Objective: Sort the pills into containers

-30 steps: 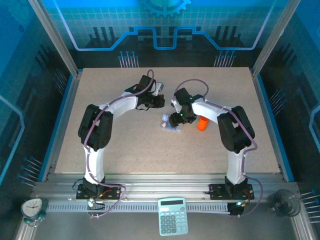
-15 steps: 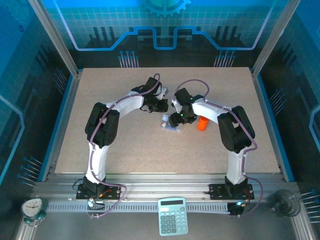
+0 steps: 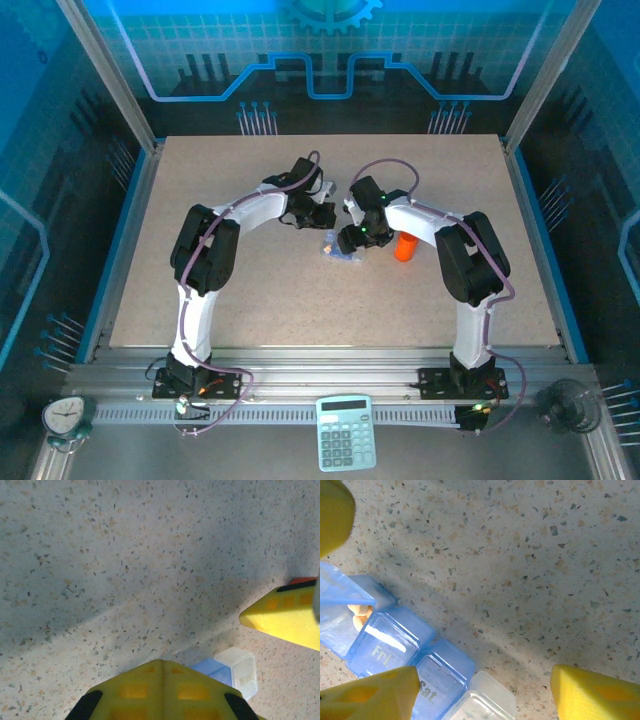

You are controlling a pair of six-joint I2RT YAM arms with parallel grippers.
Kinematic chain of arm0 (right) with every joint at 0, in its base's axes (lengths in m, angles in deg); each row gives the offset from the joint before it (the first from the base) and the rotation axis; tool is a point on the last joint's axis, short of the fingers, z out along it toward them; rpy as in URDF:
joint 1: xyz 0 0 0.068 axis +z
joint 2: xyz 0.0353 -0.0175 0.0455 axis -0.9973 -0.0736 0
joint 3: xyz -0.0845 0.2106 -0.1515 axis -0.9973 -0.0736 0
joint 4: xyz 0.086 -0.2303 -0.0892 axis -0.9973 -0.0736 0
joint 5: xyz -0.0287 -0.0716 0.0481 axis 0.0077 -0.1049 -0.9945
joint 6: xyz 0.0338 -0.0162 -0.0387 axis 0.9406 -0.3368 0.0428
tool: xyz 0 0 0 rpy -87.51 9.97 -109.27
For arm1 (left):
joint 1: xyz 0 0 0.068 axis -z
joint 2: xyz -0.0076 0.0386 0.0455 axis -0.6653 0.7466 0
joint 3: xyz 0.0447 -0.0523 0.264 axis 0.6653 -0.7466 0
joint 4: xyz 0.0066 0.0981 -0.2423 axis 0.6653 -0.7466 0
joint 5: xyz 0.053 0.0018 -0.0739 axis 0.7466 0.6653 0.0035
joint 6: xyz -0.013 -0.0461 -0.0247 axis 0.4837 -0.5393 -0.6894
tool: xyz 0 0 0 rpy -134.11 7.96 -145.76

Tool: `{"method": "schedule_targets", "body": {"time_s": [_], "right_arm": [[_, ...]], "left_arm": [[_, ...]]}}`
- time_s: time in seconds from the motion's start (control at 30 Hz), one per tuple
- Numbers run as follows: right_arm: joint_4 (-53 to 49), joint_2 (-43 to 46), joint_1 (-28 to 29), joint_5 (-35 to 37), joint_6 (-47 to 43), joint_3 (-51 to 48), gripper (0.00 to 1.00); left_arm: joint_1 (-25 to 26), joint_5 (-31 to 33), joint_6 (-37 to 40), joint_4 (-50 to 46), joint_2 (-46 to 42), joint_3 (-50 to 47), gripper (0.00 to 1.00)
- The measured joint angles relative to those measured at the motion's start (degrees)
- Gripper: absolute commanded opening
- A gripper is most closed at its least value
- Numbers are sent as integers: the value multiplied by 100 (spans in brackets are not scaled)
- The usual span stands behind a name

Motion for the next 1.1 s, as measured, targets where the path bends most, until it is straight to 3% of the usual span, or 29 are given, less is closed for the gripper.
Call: {"method": "schedule_targets", "body": {"time_s": [0.5,1.1], "right_arm": [[92,0,-4,-72,46,-50,70],[111,0,-15,-107,66,-61,70]], "left_arm": [[50,-107,-7,120,-695,-920,0],[245,-105,-4,247,-780,-1346,0]]}}
